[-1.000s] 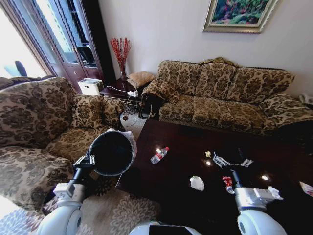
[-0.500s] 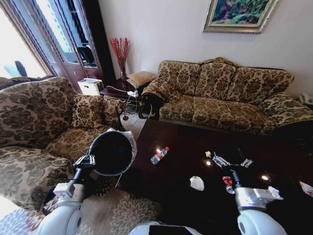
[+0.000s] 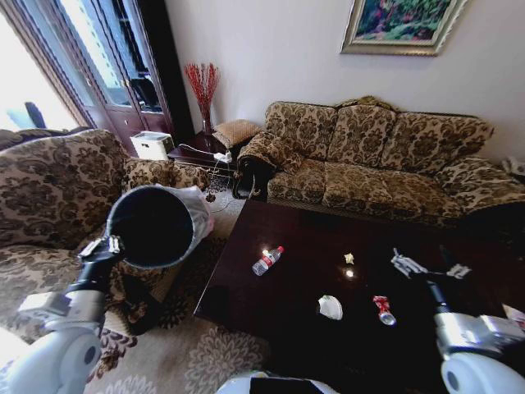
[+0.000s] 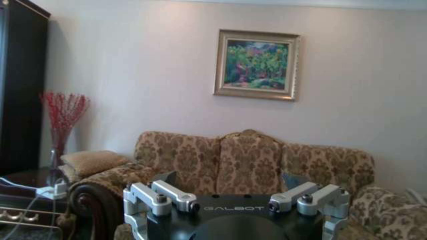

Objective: Move to the front of the table and place the trash on the table into the trash bin.

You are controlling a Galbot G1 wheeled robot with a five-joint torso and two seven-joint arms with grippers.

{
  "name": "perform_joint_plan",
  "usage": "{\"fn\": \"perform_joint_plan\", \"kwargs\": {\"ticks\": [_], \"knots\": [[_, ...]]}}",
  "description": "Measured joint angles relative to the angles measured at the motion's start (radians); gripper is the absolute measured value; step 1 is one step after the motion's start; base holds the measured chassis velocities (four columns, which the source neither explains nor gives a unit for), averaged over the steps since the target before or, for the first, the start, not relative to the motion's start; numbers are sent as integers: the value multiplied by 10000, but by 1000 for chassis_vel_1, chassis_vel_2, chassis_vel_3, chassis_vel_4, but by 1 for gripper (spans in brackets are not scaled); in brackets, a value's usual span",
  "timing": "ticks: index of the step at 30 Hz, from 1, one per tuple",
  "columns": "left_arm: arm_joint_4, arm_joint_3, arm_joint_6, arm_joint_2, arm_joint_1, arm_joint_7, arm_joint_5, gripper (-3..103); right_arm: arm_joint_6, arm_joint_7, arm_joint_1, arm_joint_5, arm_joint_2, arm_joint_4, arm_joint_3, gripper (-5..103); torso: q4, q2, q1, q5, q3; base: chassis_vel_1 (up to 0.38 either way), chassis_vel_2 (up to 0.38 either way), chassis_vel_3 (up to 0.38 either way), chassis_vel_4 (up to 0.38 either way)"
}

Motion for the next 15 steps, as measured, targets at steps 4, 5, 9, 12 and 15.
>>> {"fn": "perform_joint_plan", "kwargs": {"ticks": [4,5,9,12,15], "knots": [[-125,197,30,71,19,54,-13,3,-4,-74,114,-263,-137,60,-695,100,-1,1,-1,4,-1,0,0,0,0],[-145,278,45,75,22,55,7,3,-16,-70,156,-371,-164,77,-877,100,0,0,-1,3,-1,0,0,0,0],[-242,804,138,44,35,19,266,3,-165,156,478,-1041,-300,167,-2134,100,0,0,0,1,1,0,0,0,0],[-196,1183,145,5,35,-43,595,3,-245,398,677,-1679,-363,162,-3425,100,0,0,0,4,0,0,0,0,0],[91,1428,146,17,17,-143,942,3,-245,549,823,-2090,-387,-11,-4384,100,0,0,0,1,0,0,0,0,0]]}}
